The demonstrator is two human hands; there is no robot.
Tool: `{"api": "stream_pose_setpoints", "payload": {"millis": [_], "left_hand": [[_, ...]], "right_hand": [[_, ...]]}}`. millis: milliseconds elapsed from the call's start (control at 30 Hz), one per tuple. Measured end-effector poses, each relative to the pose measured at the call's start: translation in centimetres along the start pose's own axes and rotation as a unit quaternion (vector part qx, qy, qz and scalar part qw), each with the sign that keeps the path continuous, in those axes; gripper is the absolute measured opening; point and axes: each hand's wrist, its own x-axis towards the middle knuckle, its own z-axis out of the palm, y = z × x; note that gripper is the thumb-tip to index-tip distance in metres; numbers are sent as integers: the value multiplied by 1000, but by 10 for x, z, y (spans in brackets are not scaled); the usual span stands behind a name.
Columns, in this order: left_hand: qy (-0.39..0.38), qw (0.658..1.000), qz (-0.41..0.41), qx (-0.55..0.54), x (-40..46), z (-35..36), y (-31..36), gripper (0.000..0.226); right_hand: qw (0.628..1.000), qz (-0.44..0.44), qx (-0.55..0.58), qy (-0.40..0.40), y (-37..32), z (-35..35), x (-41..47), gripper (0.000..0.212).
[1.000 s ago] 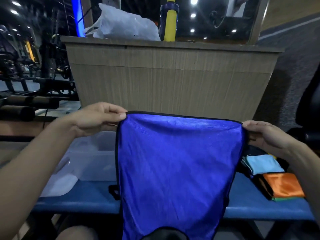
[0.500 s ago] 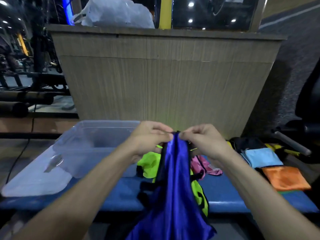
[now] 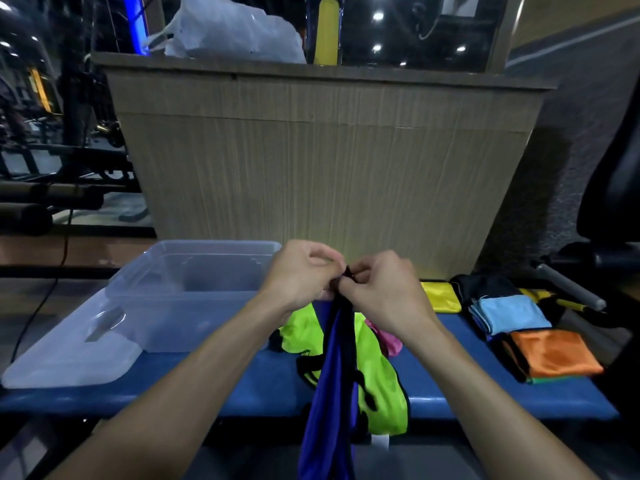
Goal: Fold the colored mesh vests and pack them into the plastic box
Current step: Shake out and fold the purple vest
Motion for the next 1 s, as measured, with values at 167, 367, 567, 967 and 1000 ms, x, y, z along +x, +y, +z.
{"api": "stream_pose_setpoints", "payload": {"millis": [167, 367, 567, 967, 1000], "left_hand": [[-88, 991, -45, -92, -11, -10, 15, 27], [-25, 992, 120, -9, -20, -47, 17, 27], [46, 935, 334, 109, -50, -64, 11, 12], [-52, 834, 458, 301, -82, -43, 5, 28], [-55, 837, 444, 316, -78, -44, 1, 32]], "right_hand": [[998, -42, -40, 31, 0, -14, -1, 16], [991, -57, 120, -9, 15, -46, 13, 16], [985, -87, 147, -31, 4, -88, 32, 18], [987, -132, 82, -29, -26, -97, 31, 14], [987, -133, 82, -31, -27, -97, 31, 14]]}}
